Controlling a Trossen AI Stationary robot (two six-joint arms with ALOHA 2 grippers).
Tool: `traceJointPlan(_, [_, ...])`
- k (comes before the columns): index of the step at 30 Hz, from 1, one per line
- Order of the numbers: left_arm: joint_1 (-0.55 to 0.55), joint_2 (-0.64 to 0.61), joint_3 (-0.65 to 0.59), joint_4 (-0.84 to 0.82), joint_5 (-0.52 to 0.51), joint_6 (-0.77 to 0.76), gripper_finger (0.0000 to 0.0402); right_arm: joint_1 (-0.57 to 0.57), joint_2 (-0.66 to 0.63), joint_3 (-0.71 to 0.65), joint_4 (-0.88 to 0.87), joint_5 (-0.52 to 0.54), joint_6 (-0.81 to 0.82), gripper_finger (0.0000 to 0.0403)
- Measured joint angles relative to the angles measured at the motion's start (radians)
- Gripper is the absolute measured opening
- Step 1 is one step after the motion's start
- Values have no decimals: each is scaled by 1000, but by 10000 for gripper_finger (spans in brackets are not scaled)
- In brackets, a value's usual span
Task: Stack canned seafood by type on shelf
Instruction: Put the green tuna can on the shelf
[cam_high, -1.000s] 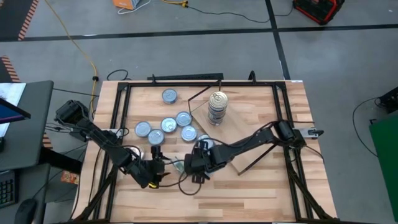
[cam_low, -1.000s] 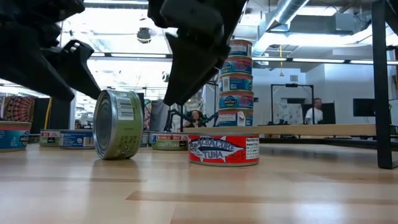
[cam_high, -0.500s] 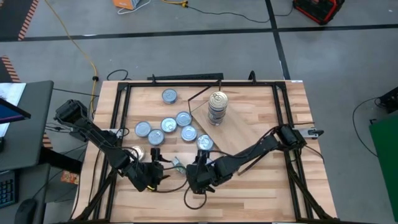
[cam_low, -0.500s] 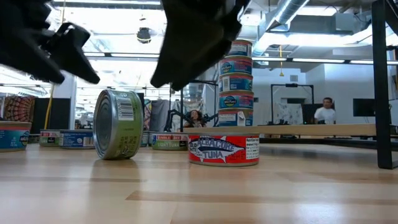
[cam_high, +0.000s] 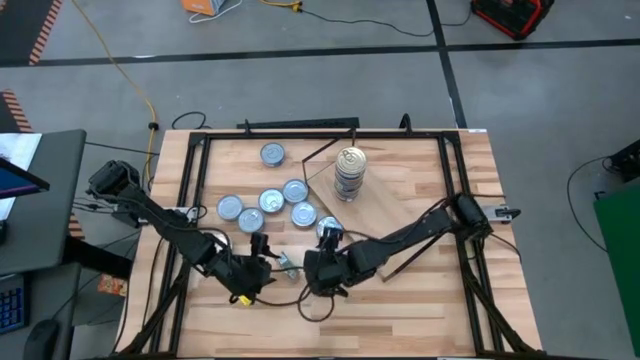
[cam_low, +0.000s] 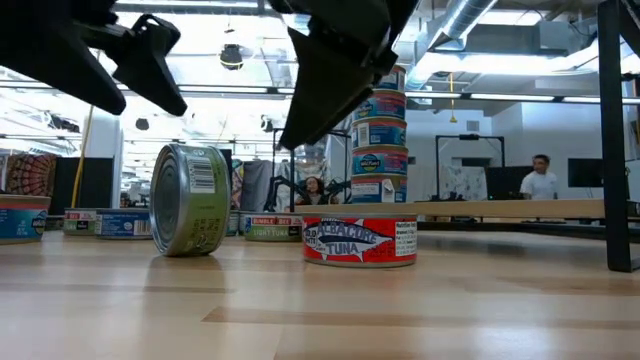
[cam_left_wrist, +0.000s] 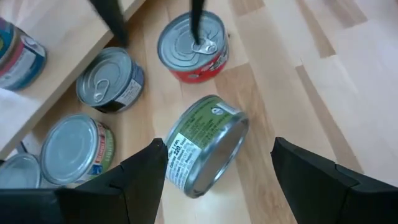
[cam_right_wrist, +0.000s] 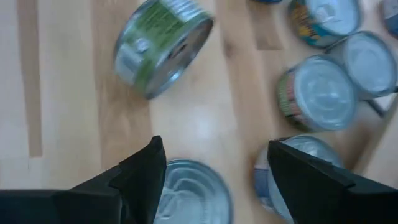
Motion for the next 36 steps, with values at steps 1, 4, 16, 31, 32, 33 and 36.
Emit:
traceJointPlan(1, [11,0,0,8,16,9,277,-2,-28,-30,23,0,-7,313])
traceJointPlan(4, [52,0,0,37,91,42,277,-10,-125,-150,111,-1,-10,313])
traceJointPlan(16, [221,0,0,107,292,175,277,-6,-388,-641,619,-12,8,313])
traceJointPlan(31, [291,95,28,129,442,206,277,-12,-446,-683,641,-34,-77,306])
traceJointPlan(32, [291,106,41,112,443,217,277,-13,-451,-683,635,-34,-77,305])
traceJointPlan(33, [289,114,59,93,445,230,277,-14,-454,-683,633,-34,-77,304])
traceJointPlan(36, [277,128,107,22,447,276,277,-13,-456,-683,633,-34,-77,302])
